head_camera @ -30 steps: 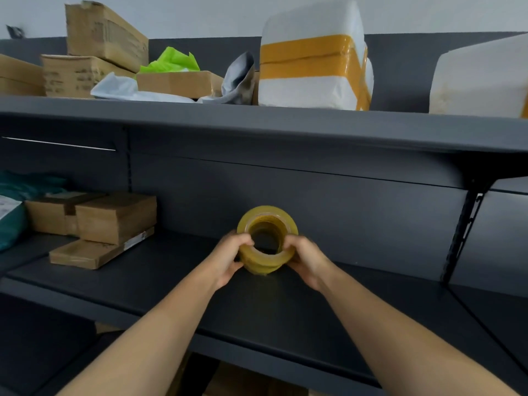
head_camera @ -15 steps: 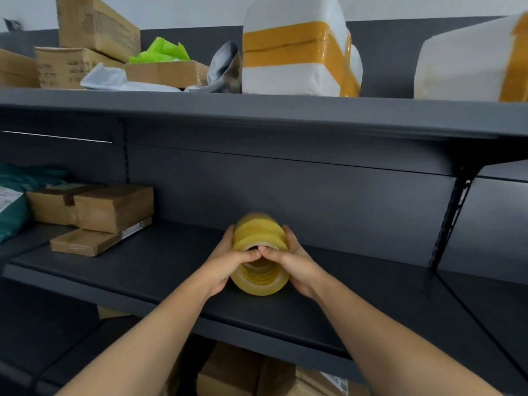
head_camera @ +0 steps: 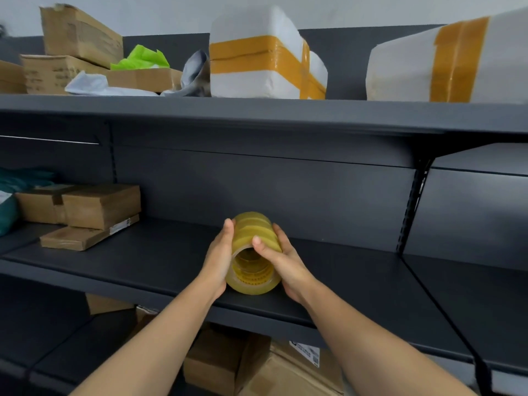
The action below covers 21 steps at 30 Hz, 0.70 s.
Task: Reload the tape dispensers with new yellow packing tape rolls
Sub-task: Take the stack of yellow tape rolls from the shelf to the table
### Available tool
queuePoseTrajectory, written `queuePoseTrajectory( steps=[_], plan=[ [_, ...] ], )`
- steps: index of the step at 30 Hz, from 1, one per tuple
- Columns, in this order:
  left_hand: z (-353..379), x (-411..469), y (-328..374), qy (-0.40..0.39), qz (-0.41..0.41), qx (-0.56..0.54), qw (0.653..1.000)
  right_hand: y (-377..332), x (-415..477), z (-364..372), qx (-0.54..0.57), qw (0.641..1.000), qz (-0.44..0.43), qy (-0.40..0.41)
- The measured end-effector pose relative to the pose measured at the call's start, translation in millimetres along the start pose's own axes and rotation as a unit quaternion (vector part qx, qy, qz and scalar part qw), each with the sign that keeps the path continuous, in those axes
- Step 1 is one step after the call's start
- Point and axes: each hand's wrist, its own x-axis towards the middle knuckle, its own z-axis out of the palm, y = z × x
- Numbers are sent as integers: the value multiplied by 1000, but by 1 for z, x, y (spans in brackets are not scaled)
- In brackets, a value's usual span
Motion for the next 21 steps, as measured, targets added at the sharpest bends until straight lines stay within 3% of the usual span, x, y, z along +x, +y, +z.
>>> queuePoseTrajectory(
  steps=[5, 11, 21],
  plan=[
    [17, -18, 6, 30, 42, -14, 999, -9, -21, -5, 13, 999, -40, 10],
    [49, -52, 20, 13, 110, -19, 994, -29, -66, -25, -17, 994, -99, 48],
    [139, -165, -9, -16, 93, -50, 994, -32, -210, -85, -73, 987, -93, 107]
  ],
)
